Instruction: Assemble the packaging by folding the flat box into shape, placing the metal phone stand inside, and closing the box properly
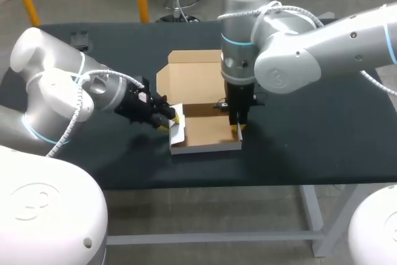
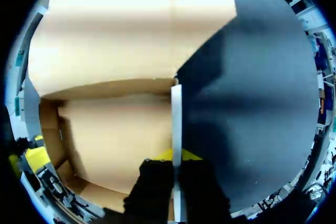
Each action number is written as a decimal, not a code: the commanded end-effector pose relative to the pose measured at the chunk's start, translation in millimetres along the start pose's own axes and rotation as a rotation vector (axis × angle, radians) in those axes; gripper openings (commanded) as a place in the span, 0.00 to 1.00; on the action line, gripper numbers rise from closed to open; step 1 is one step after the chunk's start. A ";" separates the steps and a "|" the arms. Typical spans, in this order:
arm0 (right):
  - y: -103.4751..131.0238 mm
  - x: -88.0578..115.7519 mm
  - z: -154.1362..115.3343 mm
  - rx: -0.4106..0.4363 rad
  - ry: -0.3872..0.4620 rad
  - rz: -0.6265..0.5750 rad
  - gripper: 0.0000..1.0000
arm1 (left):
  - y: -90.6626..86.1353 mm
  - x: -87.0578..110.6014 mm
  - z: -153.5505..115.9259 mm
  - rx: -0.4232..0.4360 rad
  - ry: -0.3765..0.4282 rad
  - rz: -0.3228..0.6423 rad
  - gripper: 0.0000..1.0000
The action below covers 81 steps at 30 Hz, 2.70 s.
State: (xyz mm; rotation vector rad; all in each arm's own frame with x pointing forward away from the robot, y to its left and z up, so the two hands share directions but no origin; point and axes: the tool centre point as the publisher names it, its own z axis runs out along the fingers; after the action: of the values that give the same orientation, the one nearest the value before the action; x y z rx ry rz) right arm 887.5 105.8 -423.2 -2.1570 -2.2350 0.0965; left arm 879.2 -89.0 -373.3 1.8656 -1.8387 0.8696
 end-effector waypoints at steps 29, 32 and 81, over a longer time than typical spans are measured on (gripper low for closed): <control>1.0 2.1 1.3 0.006 -0.003 -0.001 0.00 | -1.9 -7.4 17.9 -0.016 -0.419 0.010 0.44; 1.0 2.1 1.3 0.006 -0.003 -0.001 0.00 | -3.9 -10.9 18.0 -0.012 -0.447 0.001 0.43; 1.0 2.1 1.3 0.006 -0.003 -0.001 0.00 | -1.8 -26.1 29.4 -0.083 -0.733 -0.026 0.12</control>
State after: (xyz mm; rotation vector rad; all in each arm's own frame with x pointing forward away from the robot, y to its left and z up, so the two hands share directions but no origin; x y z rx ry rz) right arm 887.6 105.2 -422.5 -2.1573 -2.2350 0.0966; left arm 886.4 -79.0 -403.4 2.2278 -2.0951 0.2733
